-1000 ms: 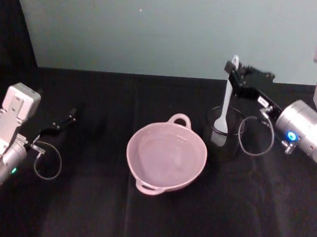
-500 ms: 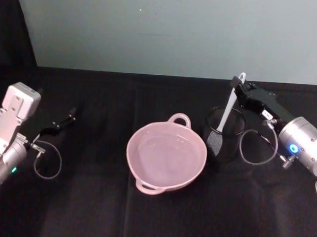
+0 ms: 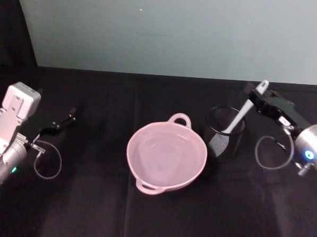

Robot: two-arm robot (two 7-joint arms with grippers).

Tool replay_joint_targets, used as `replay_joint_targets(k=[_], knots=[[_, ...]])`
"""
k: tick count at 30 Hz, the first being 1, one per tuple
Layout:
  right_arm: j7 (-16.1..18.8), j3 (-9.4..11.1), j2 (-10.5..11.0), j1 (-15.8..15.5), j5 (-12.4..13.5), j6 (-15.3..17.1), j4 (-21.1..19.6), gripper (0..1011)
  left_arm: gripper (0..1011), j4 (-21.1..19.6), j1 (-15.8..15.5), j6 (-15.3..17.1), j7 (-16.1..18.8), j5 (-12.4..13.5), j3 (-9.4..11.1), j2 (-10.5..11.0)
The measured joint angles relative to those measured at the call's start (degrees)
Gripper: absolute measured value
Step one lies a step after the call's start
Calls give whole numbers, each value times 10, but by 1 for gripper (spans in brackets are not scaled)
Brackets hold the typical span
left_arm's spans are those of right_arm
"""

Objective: Use the one hand to pick up the spoon and stir the clear water in the bowl.

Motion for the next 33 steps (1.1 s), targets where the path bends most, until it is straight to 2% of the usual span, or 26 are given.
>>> replay_joint_targets(k=[4,6,13,16,18,19,21,22,24,25,28,29,33], knots=[[-10,10,14,-14,4,0,-13,578,1011,0,0,0,0,0,0,0],[-19,21,27,-31,9,0,-25,653,1011,0,0,0,0,0,0,0],[-33,46,50,-69,22,-1,-51,844,1011,0,0,0,0,0,0,0],[-38,48,65,-81,20,8,-72,948,1011,0,0,0,0,0,0,0],[-43,45,79,-88,13,21,-91,978,1011,0,0,0,0,0,0,0],[-43,45,79,-88,13,21,-91,993,1011,0,0,0,0,0,0,0],[-55,39,98,-96,-4,39,-114,1003,1011,0,0,0,0,0,0,0],[-65,34,113,-100,-22,54,-129,1002,1011,0,0,0,0,0,0,0],[-76,26,127,-101,-42,71,-142,1003,1011,0,0,0,0,0,0,0],[-86,19,138,-101,-61,87,-150,1003,1011,0,0,0,0,0,0,0],[-101,7,149,-96,-91,109,-155,1003,1011,0,0,0,0,0,0,0],[-112,-2,155,-90,-112,119,-156,1002,1011,0,0,0,0,0,0,0],[-130,-23,154,-73,-160,115,-143,1003,1011,0,0,0,0,0,0,0]])
